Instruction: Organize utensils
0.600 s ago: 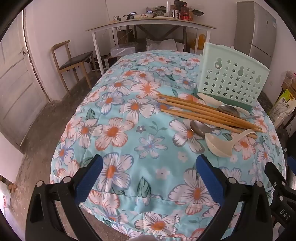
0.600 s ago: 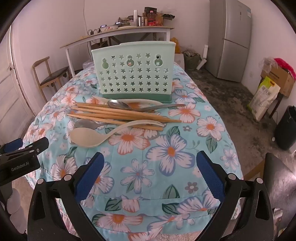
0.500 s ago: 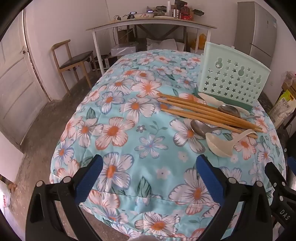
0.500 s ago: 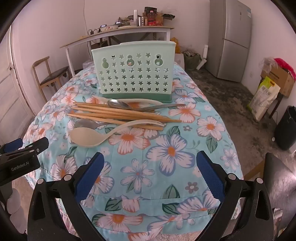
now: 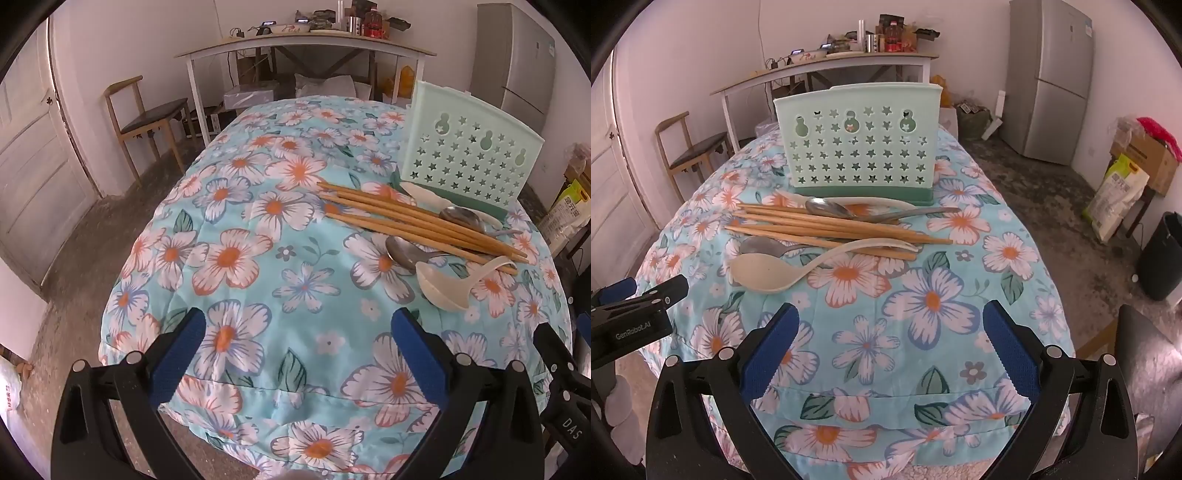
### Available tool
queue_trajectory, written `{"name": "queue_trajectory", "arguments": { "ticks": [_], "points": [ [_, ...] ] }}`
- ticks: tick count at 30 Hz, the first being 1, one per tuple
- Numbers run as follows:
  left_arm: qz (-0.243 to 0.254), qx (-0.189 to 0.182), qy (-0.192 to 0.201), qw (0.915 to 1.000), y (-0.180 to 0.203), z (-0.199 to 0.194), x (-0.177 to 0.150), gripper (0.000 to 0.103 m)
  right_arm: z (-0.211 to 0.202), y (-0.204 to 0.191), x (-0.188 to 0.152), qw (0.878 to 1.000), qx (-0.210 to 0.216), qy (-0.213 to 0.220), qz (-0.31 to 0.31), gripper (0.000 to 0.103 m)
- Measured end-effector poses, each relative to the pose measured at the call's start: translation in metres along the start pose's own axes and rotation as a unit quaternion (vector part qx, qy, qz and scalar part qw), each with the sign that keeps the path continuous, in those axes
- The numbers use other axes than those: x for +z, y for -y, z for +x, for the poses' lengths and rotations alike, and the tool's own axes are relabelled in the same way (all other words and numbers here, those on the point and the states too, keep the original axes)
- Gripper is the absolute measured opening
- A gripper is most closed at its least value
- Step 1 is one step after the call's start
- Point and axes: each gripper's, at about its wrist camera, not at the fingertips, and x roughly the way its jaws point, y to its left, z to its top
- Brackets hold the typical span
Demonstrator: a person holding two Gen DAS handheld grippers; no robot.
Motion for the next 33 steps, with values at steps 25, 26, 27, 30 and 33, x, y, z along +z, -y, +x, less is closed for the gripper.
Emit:
{"name": "queue_trajectory", "arguments": {
  "ticks": [25, 26, 27, 30, 33],
  "points": [
    [-0.001, -0.002, 0.008, 1.0000, -0.0019, -0.0038, 0.0010, 0.098, 0.0020, 0.0003, -0.0013, 1.000, -0.002, 0.000, 0.001, 0.095],
    [-0.002, -0.003, 0.008, 1.0000, -0.0017, -0.0038, 0.0011, 0.097, 0.0018, 0.0005, -0.0012, 1.000, -0.001, 0.000, 0.001, 0.095],
    [-0.002, -0.004, 0.007, 1.0000, -0.0018, -0.0037, 0.0013, 0.097, 0.0016, 0.0001, -0.0012, 1.000, -0.002, 0.000, 0.001, 0.095],
    [-0.001, -0.005, 0.005, 1.0000, -0.0014, -0.0031, 0.0019, 0.096, 0.0009, 0.0004, -0.0010, 1.000, -0.001, 0.000, 0.001, 0.095],
    [-0.002, -0.005, 0.006, 1.0000, -0.0013, -0.0030, 0.0018, 0.096, 0.0008, 0.0002, -0.0014, 1.000, -0.002, 0.001, 0.000, 0.095]
  ]
}}
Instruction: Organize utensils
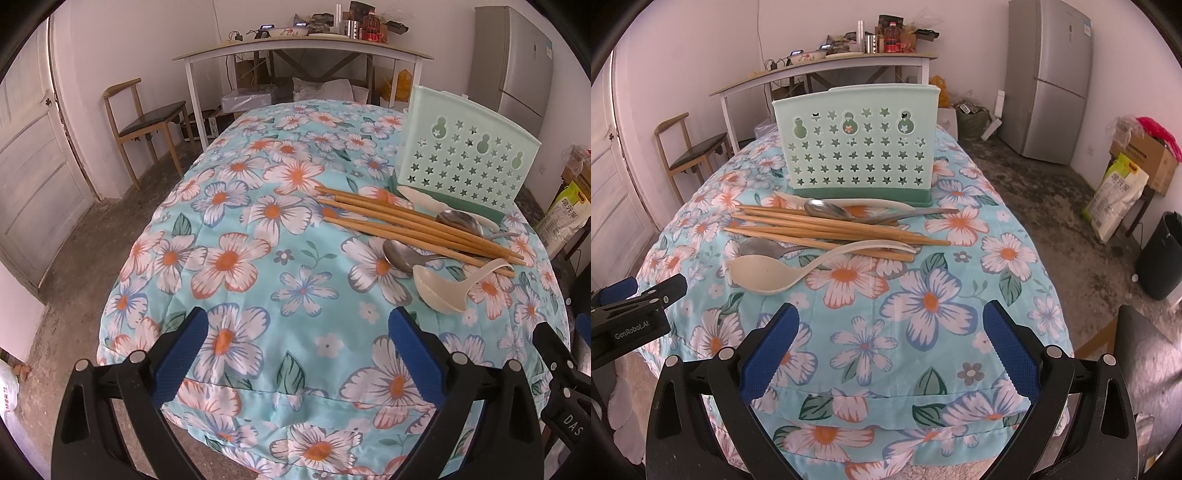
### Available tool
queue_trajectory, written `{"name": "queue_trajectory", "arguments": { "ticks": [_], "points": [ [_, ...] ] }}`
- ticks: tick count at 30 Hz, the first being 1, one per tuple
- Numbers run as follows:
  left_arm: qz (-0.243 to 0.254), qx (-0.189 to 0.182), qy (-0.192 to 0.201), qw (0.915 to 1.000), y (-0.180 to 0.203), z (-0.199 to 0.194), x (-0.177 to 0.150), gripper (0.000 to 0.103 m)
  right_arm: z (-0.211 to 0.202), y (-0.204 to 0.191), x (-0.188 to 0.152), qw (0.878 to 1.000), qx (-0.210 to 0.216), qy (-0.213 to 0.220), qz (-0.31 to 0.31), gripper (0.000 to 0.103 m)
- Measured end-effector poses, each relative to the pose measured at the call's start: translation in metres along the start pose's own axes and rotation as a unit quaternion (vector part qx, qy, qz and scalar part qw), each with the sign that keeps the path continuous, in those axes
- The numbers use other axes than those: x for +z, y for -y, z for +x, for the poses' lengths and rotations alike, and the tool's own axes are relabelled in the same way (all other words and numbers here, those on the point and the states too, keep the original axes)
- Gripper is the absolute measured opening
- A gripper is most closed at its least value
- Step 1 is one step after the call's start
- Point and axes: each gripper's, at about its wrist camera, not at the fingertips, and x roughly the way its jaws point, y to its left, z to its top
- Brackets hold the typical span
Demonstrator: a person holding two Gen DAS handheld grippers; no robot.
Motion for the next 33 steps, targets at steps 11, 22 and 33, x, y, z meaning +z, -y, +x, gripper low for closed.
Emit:
{"name": "queue_trajectory", "arguments": {
  "ticks": [11, 22, 33],
  "points": [
    [0.007, -0.004, -0.009, 0.9999, 0.005, 0.009, -0.001, 0.096, 0.005, 0.000, 0.002, 1.000, -0.003, -0.004, 0.000, 0.095],
    [0.039, -0.092, 0.032, 0.9945, 0.020, 0.012, 0.000, 0.096, 0.034, 0.004, -0.012, 1.000, -0.011, -0.002, -0.011, 0.095],
    [0.013, -0.222, -0.002, 0.9749, 0.036, 0.037, 0.018, 0.068, 0.056, 0.009, -0.032, 1.000, 0.022, 0.003, -0.012, 0.095]
  ]
}}
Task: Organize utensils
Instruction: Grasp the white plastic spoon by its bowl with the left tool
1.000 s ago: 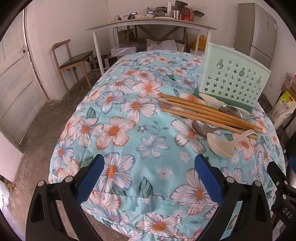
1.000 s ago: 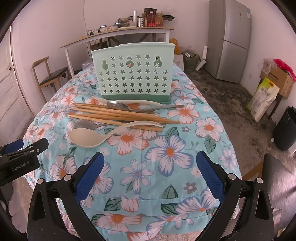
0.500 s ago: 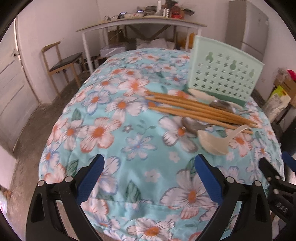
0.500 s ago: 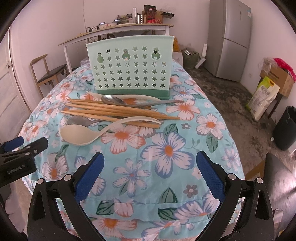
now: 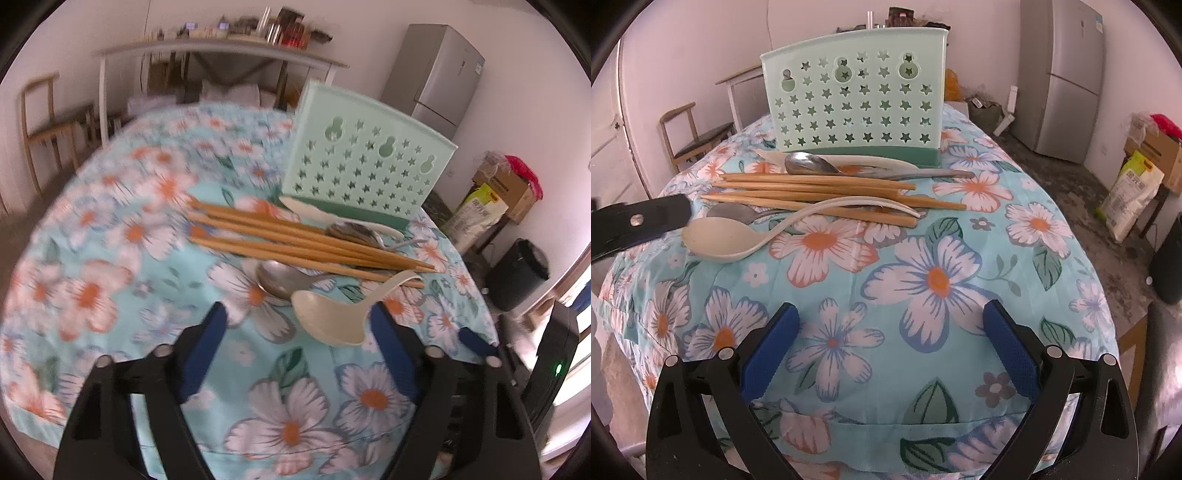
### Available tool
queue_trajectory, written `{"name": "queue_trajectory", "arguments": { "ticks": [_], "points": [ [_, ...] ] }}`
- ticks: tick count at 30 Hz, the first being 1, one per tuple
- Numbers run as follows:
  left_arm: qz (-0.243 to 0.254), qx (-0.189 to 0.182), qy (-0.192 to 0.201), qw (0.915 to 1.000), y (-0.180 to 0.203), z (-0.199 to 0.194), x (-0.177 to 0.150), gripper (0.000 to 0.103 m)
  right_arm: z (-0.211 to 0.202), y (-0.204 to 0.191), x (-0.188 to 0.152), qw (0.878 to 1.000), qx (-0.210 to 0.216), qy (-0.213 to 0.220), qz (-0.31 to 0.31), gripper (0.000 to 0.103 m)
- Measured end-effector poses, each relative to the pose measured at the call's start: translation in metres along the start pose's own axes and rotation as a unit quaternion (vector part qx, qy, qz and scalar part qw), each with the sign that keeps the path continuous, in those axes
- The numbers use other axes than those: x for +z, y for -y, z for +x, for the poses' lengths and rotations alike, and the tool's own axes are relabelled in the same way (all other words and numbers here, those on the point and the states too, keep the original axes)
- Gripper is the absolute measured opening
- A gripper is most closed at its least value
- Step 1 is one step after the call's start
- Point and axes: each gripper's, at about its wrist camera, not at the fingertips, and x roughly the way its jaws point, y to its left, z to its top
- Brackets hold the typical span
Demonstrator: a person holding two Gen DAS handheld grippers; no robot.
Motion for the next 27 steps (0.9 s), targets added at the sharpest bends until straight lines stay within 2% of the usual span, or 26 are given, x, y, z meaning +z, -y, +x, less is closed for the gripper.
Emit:
{"name": "queue_trajectory", "arguments": {
  "ticks": [4, 8, 13, 17, 23, 27],
  "points": [
    [-0.047, -0.033, -0.044, 0.9974, -0.008, 0.019, 0.002, 0.054, -0.001, 0.001, 0.000, 1.000, 0.007, 0.003, 0.004, 0.095],
    [-0.078, -0.036, -0.068, 0.9940, -0.015, 0.030, 0.000, 0.041, -0.002, 0.005, -0.001, 1.000, 0.012, 0.005, 0.007, 0.095],
    [-0.098, -0.020, -0.072, 0.9924, -0.020, 0.032, -0.002, 0.027, -0.004, 0.008, -0.001, 1.000, 0.022, 0.004, 0.009, 0.095],
    [-0.108, -0.014, -0.070, 0.9916, -0.027, 0.031, -0.005, 0.009, -0.004, 0.009, 0.000, 1.000, 0.028, 0.001, 0.008, 0.095],
    [-0.106, -0.019, -0.069, 0.9918, -0.040, 0.014, -0.011, 0.006, -0.010, 0.016, 0.005, 0.999, 0.051, -0.011, 0.003, 0.095],
    [-0.099, -0.008, -0.070, 0.9926, -0.056, -0.002, -0.016, 0.006, -0.029, 0.023, 0.013, 0.999, 0.039, 0.020, -0.008, 0.095]
  ]
}}
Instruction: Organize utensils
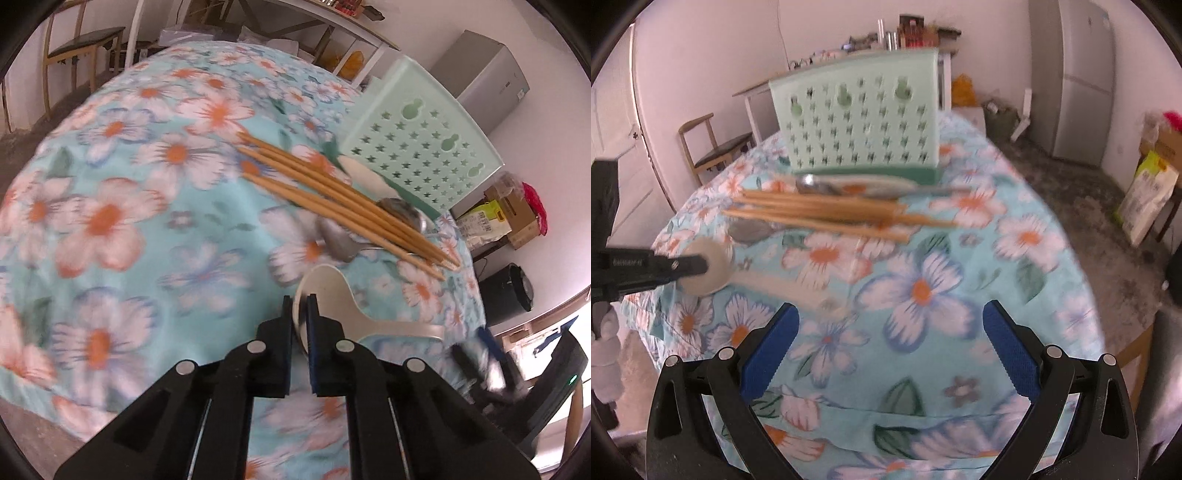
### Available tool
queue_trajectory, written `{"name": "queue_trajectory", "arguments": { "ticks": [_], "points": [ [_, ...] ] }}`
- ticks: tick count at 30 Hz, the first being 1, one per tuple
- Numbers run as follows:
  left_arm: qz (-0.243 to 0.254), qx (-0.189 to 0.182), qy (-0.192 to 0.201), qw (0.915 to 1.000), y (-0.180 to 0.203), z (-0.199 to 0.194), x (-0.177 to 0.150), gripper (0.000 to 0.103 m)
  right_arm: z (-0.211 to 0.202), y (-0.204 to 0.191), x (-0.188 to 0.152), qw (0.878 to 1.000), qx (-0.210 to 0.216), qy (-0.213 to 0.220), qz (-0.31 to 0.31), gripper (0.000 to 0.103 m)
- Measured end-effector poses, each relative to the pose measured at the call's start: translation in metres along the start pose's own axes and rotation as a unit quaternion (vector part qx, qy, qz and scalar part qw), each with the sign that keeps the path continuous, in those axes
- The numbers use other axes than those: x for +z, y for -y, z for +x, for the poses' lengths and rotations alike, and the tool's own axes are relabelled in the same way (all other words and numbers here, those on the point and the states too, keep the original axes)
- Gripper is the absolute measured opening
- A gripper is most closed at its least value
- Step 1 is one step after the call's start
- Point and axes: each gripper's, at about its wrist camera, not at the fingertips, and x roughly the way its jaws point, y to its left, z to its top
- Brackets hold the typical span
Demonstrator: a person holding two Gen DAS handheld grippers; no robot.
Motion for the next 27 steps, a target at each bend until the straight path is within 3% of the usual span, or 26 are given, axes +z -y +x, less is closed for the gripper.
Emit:
{"name": "queue_trajectory", "arguments": {
  "ticks": [4, 8, 11, 16, 23, 27],
  "points": [
    [-0.002, 0.019, 0.010, 0.9998, -0.030, -0.020, -0.002, 0.006, -0.016, -0.008, 0.021, 0.998, 0.006, 0.042, -0.038, 0.090],
    [-0.005, 0.040, 0.029, 0.9988, -0.052, -0.033, 0.004, 0.007, -0.009, -0.042, 0.043, 0.991, 0.032, 0.046, -0.121, 0.081],
    [-0.012, 0.055, 0.044, 0.9975, -0.070, -0.041, 0.009, 0.007, 0.007, -0.079, 0.049, 0.978, 0.057, 0.033, -0.196, 0.069],
    [-0.022, 0.081, 0.060, 0.9947, -0.098, -0.053, 0.013, 0.007, 0.038, -0.120, 0.046, 0.954, 0.063, 0.003, -0.294, 0.045],
    [-0.045, 0.079, 0.070, 0.9934, -0.131, -0.058, 0.021, 0.007, 0.060, -0.152, 0.032, 0.922, 0.072, -0.018, -0.380, 0.040],
    [-0.043, 0.074, 0.071, 0.9938, -0.134, -0.055, 0.023, 0.008, 0.073, -0.163, 0.030, 0.919, 0.057, -0.016, -0.390, 0.032]
  ]
}}
